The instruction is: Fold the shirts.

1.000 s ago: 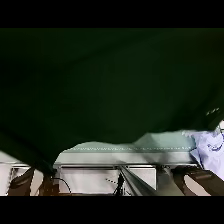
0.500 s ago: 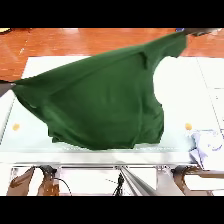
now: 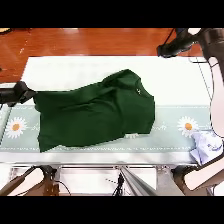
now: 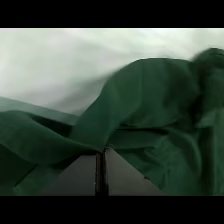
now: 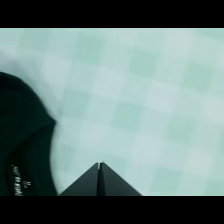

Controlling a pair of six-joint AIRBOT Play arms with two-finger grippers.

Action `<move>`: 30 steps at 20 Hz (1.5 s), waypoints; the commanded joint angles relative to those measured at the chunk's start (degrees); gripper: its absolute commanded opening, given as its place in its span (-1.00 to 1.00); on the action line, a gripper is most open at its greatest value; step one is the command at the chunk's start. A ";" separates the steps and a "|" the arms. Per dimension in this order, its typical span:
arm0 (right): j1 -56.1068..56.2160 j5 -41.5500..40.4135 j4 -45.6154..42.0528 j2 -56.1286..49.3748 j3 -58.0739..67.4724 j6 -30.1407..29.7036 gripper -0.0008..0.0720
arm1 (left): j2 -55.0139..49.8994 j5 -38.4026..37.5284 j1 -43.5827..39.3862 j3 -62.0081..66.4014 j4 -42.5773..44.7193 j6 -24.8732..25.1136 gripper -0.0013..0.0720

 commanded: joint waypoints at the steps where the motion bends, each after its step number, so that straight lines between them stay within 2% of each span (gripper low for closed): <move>1: 0.00 1.40 0.59 -2.99 -0.33 1.64 -0.91 | -8.39 0.79 -2.03 -0.26 -0.94 1.49 -0.88; 2: 0.00 1.68 0.57 -2.91 -0.31 1.57 -0.84 | -9.09 0.74 -2.51 -0.26 -1.05 1.53 -0.80; 3: -0.09 2.49 0.52 -2.60 -0.15 1.27 -0.52 | -9.18 0.72 -2.60 -0.09 -1.09 1.73 -0.59; 4: -0.31 4.17 0.37 -1.95 -0.15 -0.81 -0.27 | -8.87 0.00 -2.38 0.31 -1.05 2.43 -0.13; 5: -0.42 6.56 0.04 -1.03 -0.15 -3.50 -0.25 | -8.74 -1.70 -1.68 1.38 -0.92 3.17 0.34; 6: -0.81 9.79 -0.68 0.20 -0.15 -5.77 -0.25 | -8.70 -4.22 -0.48 3.19 -0.13 3.15 0.54; 8: -2.43 14.71 -0.39 2.89 -0.15 -5.46 -0.25 | -8.68 -10.82 2.89 8.26 4.22 2.43 0.54; 9: -3.41 18.49 -1.46 4.11 -0.17 -5.46 -0.24 | -8.68 -14.91 4.70 10.78 8.55 0.44 0.53; 11: -6.05 23.12 -1.84 6.25 -1.40 -5.01 0.10 | -8.00 -21.92 7.56 11.52 16.57 -5.42 0.53; 12: -7.58 23.85 -1.27 7.17 -2.82 -4.85 0.21 | -7.48 -24.68 8.48 10.58 18.47 -5.66 0.53; 14: -11.63 22.12 3.56 9.35 -8.52 -4.98 0.22 | -4.85 -26.75 9.97 6.16 21.59 -5.03 0.53; 15: -13.66 20.20 6.64 10.38 -11.98 -5.77 0.22 | -2.62 -26.38 10.97 3.02 23.34 -4.96 0.53; 18: -19.56 12.02 15.67 13.09 -22.29 -9.68 0.22 | 3.34 -25.75 15.58 -6.14 24.44 -0.44 0.53; 22: -24.09 6.56 25.99 13.27 -26.71 -14.08 0.22 | 4.76 -23.45 18.60 -15.37 24.48 1.97 0.54; 24: -24.33 4.90 28.09 13.27 -26.71 -15.52 0.22 | 4.61 -19.56 18.21 -19.23 23.96 2.38 0.72; 30: -23.98 4.74 30.21 13.40 -26.71 -16.50 0.21 | 4.39 -8.50 13.70 -25.79 18.16 3.17 0.71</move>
